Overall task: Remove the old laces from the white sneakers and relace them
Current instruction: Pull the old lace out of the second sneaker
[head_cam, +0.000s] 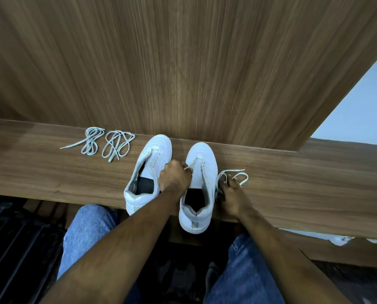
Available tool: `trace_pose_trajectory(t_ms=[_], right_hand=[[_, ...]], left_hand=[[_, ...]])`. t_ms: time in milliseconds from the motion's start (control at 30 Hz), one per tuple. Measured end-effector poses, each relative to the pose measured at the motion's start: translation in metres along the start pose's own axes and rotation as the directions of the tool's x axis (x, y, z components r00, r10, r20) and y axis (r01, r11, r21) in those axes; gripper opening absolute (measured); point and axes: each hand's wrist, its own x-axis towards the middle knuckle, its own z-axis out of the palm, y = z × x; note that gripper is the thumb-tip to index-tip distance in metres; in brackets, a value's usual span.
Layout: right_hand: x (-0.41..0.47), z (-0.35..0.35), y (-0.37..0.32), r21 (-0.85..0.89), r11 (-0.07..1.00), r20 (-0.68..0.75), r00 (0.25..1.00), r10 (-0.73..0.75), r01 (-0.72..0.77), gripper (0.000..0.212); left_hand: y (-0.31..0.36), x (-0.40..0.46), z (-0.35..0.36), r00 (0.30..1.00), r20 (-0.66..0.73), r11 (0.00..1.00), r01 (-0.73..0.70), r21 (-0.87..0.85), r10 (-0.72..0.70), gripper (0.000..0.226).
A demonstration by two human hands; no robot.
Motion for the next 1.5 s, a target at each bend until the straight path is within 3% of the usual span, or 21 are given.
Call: trace_pose_trajectory(t_ms=[167, 233, 267, 333, 433, 500, 533, 633, 700, 800, 900, 1000, 1133, 1300, 1400, 1500], right_hand=[[-0.021, -0.016, -0.008, -0.29, 0.956, -0.095, 0.996, 0.005, -0.032, 0.034], [-0.018, -0.021, -0.007, -0.307, 0.95, -0.099, 0.995, 0.02, -0.049, 0.031], [-0.015, -0.024, -0.005, -0.23, 0.97, -0.116, 0.992, 0.048, -0.074, 0.033], [-0.009, -0.034, 0.0, 0.083, 0.991, -0.151, 0.982, 0.117, -0.105, 0.035], [-0.015, -0.069, -0.007, 0.506, 0.862, -0.212, 0.972, 0.106, 0.017, 0.026], [-0.021, -0.095, -0.017, 0.685, 0.72, -0.259, 0.961, 0.101, 0.109, 0.024], [-0.023, -0.103, -0.018, 0.751, 0.648, -0.276, 0.953, 0.126, 0.132, 0.025], [-0.029, -0.115, -0.017, 0.89, 0.434, -0.267, 0.93, 0.252, 0.137, 0.008], [-0.033, -0.117, -0.014, 0.926, 0.346, -0.276, 0.896, 0.347, 0.151, 0.012], [-0.04, -0.122, -0.007, 0.916, 0.383, -0.288, 0.861, 0.419, 0.12, 0.016], [-0.058, -0.128, 0.011, 0.934, 0.357, -0.186, 0.879, 0.44, 0.018, 0.013], [-0.087, -0.134, 0.049, 0.923, 0.385, -0.168, 0.874, 0.456, -0.024, 0.014], [-0.137, -0.124, 0.106, 0.91, 0.395, -0.144, 0.795, 0.59, -0.128, 0.024], [-0.195, -0.075, 0.159, 0.916, 0.277, -0.008, 0.679, 0.735, -0.289, 0.03], [-0.214, -0.044, 0.17, 0.923, 0.196, 0.066, 0.638, 0.767, -0.331, 0.03], [-0.224, -0.019, 0.182, 0.888, 0.182, 0.129, 0.608, 0.783, -0.423, 0.028]], left_hand=[[0.008, -0.011, -0.003, 0.998, -0.012, 0.997, -0.067, 0.04, 0.068, 0.029], [0.012, -0.015, -0.003, 0.976, -0.064, 0.978, -0.207, 0.023, 0.208, 0.038], [0.015, -0.016, -0.004, 0.946, -0.081, 0.949, -0.312, 0.04, 0.315, 0.043], [0.022, -0.019, -0.006, 0.849, -0.017, 0.847, -0.525, 0.083, 0.528, 0.054], [0.038, -0.024, -0.002, 0.703, 0.252, 0.74, -0.665, -0.098, 0.665, 0.07], [0.046, -0.027, 0.007, 0.632, 0.374, 0.734, -0.592, -0.331, 0.679, 0.078], [0.049, -0.028, 0.013, 0.633, 0.39, 0.74, -0.514, -0.434, 0.669, 0.08], [0.069, -0.038, 0.025, 0.723, 0.342, 0.712, -0.289, -0.639, 0.601, 0.057], [0.084, -0.047, 0.025, 0.74, 0.371, 0.716, -0.207, -0.667, 0.56, 0.034], [0.104, -0.064, 0.027, 0.739, 0.53, 0.775, 0.015, -0.631, 0.417, 0.009], [0.125, -0.076, 0.044, 0.744, 0.609, 0.798, 0.175, -0.577, 0.276, 0.014], [0.148, -0.095, 0.07, 0.719, 0.642, 0.776, 0.236, -0.585, 0.266, 0.016], [0.17, -0.145, 0.118, 0.644, 0.73, 0.819, 0.278, -0.502, 0.228, 0.018], [0.162, -0.207, 0.181, 0.487, 0.865, 0.888, 0.336, -0.314, 0.121, 0.021], [0.15, -0.223, 0.196, 0.433, 0.9, 0.917, 0.343, -0.206, 0.04, 0.03], [0.144, -0.237, 0.207, 0.388, 0.921, 0.938, 0.327, -0.112, -0.025, 0.035]])
